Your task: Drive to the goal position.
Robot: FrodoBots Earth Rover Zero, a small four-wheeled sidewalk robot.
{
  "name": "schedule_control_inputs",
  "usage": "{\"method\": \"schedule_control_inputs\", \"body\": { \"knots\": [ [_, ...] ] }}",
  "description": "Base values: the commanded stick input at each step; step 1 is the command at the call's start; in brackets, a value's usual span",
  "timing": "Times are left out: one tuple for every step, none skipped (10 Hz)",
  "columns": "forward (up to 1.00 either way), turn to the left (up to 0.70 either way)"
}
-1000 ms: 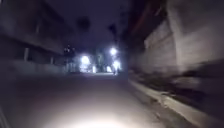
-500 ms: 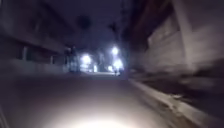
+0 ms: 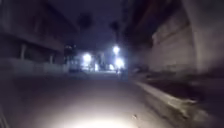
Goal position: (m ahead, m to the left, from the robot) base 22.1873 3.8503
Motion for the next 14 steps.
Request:
{"method": "schedule_control_inputs", "body": {
  "knots": [
    [0.7,0.0],
    [0.7,0.0],
    [0.7,0.0],
    [0.7,0.0],
    [0.7,0.0],
    [0.7,0.0],
    [0.7,0.0],
    [0.7,-0.18],
    [0.7,-0.35],
    [0.7,-0.35],
    [0.7,-0.3],
    [0.7,-0.06],
    [0.7,0.0],
    [0.7,0.0]
  ]
}}
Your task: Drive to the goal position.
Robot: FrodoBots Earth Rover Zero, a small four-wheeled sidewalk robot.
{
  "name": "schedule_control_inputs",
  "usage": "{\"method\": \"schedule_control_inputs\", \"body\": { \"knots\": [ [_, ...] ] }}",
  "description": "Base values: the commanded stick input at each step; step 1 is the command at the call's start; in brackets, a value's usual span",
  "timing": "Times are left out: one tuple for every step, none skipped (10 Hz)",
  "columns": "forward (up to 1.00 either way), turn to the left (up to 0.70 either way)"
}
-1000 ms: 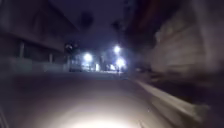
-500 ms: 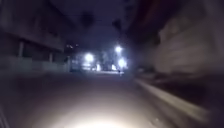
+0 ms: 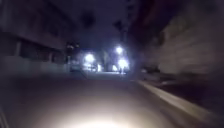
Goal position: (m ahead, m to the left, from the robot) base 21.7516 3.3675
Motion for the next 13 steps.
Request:
{"method": "schedule_control_inputs", "body": {
  "knots": [
    [0.7,0.0],
    [0.7,0.0],
    [0.7,0.0],
    [0.7,0.0],
    [0.7,0.0],
    [0.7,0.0],
    [0.7,0.0],
    [0.7,0.0],
    [0.7,0.0],
    [0.7,0.0],
    [0.7,-0.18],
    [0.7,-0.28],
    [0.7,-0.35]
  ]
}}
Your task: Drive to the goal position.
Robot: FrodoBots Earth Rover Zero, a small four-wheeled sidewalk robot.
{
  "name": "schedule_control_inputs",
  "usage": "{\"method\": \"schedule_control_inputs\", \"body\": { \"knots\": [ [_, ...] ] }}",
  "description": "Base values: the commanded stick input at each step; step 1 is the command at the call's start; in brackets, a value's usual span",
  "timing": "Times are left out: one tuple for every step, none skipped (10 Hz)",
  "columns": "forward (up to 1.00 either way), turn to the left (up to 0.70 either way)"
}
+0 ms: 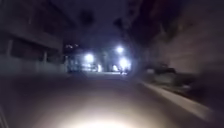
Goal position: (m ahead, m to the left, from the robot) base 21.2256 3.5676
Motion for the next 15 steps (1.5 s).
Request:
{"method": "schedule_control_inputs", "body": {
  "knots": [
    [0.7,-0.35],
    [0.7,-0.3],
    [0.7,0.0],
    [0.7,0.0],
    [0.7,0.0],
    [0.7,0.0],
    [0.7,-0.31],
    [0.7,-0.34],
    [0.7,-0.16],
    [0.7,-0.03],
    [0.7,0.0],
    [0.7,0.0],
    [0.7,0.0],
    [0.7,0.0],
    [0.7,0.0]
  ]
}}
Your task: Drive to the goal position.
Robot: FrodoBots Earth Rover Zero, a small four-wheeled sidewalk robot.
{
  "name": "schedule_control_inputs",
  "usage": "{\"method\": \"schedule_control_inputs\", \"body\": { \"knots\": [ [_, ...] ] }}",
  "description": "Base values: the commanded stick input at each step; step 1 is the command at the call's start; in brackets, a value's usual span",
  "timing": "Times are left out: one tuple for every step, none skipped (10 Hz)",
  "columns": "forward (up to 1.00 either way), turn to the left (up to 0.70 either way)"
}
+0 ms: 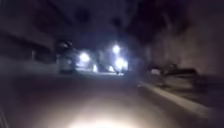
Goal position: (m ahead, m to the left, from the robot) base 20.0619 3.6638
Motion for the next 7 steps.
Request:
{"method": "schedule_control_inputs", "body": {
  "knots": [
    [0.7,-0.05],
    [0.7,-0.27],
    [0.7,-0.1],
    [0.7,-0.03],
    [0.7,0.0],
    [0.7,0.0],
    [0.7,0.0]
  ]
}}
